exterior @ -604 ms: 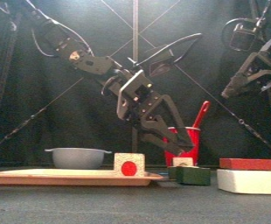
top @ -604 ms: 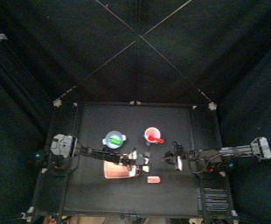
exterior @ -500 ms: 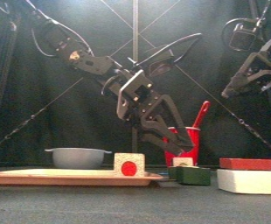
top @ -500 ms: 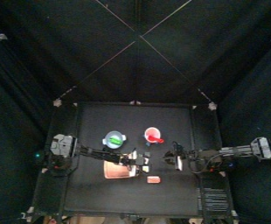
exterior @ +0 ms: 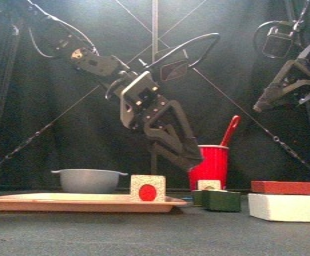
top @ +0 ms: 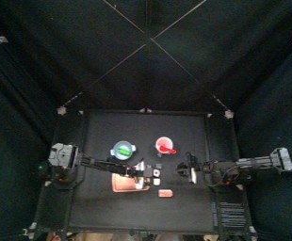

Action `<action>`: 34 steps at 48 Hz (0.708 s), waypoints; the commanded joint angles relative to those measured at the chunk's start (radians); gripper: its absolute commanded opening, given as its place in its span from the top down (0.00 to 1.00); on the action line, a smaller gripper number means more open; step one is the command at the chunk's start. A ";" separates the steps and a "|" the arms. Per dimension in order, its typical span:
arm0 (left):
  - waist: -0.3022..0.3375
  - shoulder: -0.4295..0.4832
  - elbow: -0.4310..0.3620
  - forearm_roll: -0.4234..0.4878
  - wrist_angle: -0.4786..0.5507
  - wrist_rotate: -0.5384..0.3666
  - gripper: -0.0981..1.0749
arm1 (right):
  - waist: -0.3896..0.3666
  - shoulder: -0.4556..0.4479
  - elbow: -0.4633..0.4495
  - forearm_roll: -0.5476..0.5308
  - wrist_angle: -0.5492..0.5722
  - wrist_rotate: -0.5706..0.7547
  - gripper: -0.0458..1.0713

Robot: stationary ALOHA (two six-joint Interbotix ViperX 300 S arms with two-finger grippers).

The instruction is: Grab green sushi piece from plate

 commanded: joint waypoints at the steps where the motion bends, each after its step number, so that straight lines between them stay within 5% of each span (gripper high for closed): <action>1: -0.011 -0.064 0.009 0.002 0.009 0.003 0.10 | -0.002 0.000 -0.008 0.002 -0.008 0.000 0.34; 34: -0.097 -0.104 0.089 -0.051 0.143 0.003 0.11 | -0.014 0.008 -0.008 0.002 -0.012 0.000 0.34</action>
